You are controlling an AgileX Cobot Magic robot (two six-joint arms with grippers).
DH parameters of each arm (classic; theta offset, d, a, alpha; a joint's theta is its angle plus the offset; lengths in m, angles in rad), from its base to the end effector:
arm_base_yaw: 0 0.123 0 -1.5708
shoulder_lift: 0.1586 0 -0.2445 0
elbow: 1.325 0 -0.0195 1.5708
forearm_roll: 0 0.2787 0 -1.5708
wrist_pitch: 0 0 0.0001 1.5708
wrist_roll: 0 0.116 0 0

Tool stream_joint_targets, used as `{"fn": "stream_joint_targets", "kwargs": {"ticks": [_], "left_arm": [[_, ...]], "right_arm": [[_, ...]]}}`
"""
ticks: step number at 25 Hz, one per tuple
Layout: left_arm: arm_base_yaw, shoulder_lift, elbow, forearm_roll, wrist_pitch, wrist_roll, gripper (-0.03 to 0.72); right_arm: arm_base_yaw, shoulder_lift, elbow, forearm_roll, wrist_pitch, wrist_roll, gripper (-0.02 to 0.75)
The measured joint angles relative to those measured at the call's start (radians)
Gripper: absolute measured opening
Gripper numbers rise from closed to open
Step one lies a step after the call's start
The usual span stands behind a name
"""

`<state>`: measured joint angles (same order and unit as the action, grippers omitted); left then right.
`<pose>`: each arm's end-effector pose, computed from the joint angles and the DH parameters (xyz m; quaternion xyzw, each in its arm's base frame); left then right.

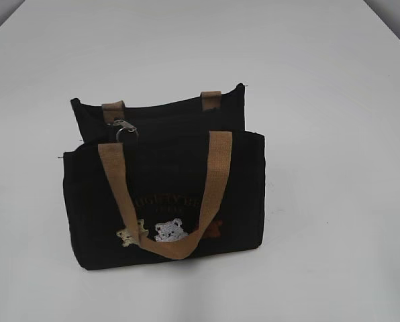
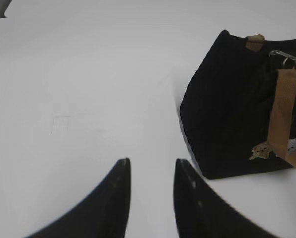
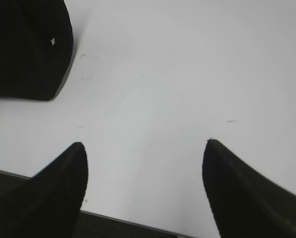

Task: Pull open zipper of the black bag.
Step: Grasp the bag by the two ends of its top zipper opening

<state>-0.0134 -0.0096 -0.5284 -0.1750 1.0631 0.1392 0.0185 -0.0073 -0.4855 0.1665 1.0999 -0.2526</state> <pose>0.0766 -0.0187 0.2902 0.0692 0.8377 -0.0535 0.5390 0.0802 0.0186 0.2724 -0.1210 0.8536 0.0241 0.5061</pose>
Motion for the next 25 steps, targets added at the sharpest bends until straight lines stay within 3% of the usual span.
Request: {"fn": "stream_joint_targets", "kwargs": {"ticks": [25], "left_arm": [[0.000, 0.000, 0.000, 0.000, 0.000, 0.000, 0.228]], "right_arm": [[0.000, 0.000, 0.000, 0.011, 0.000, 0.000, 0.557]]}}
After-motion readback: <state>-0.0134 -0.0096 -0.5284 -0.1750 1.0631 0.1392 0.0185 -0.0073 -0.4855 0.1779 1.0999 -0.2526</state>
